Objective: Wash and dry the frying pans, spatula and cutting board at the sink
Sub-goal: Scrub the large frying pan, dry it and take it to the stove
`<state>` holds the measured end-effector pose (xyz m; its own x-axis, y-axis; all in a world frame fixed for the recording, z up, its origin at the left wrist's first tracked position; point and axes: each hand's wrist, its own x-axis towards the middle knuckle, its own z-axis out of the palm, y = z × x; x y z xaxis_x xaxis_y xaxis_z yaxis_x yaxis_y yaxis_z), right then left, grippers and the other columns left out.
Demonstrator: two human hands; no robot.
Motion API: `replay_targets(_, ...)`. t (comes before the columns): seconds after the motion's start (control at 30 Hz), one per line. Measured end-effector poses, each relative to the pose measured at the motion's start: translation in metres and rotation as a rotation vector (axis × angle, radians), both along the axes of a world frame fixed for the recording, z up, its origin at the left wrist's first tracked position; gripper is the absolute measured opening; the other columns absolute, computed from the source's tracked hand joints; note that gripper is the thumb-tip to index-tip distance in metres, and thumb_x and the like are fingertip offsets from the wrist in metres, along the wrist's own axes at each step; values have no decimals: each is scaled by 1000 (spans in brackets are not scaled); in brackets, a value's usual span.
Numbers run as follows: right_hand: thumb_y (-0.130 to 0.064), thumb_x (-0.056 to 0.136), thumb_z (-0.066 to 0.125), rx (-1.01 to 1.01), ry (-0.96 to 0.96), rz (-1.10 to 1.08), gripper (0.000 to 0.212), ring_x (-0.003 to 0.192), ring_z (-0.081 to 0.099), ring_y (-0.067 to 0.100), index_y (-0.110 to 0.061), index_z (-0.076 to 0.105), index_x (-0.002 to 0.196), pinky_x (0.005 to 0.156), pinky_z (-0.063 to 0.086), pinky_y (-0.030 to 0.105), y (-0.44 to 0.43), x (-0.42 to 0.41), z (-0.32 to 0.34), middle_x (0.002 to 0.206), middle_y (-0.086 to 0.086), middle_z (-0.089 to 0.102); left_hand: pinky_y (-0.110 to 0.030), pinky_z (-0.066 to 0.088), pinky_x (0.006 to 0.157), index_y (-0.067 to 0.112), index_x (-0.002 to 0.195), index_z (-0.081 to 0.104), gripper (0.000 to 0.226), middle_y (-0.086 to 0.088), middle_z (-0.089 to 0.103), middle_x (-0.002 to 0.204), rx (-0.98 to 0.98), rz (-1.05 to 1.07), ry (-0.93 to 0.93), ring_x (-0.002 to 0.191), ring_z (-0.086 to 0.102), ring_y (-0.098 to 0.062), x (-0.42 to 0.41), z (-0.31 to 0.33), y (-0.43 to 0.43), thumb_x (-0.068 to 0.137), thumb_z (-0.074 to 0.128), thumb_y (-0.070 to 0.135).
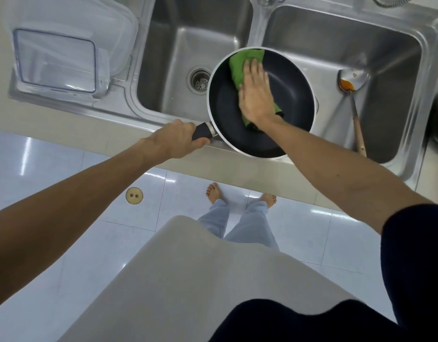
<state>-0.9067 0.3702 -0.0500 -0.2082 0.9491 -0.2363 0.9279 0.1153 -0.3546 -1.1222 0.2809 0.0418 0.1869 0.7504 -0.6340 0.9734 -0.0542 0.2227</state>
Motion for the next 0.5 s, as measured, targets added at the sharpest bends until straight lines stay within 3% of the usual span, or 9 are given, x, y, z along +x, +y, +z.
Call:
replay_targets(0.23,-6,94,43,-17,-308,161,72,155,8,35,-1,14,159,127,8,45,-11,111,-10,167,18,11,-34,37,64,10,96,45,47,-10,51,85,55,-16,26,75,50,-25,0,2,-2,98,47,57)
replay_targets(0.37,-24,97,44,-155,-428,134,70,153,16,37,3,18,157,126,9,46,-36,117,11,165,22,18,-35,37,66,10,97,46,48,-10,50,86,49,-4,33,78,49,-25,2,0,-4,98,46,58)
replay_targets(0.5,-43,96,31,-359,-346,9,76,145,33,41,5,26,154,119,24,47,-100,86,42,158,30,29,-35,37,66,12,94,45,47,-10,51,87,34,19,28,78,50,-25,2,-1,-3,97,46,59)
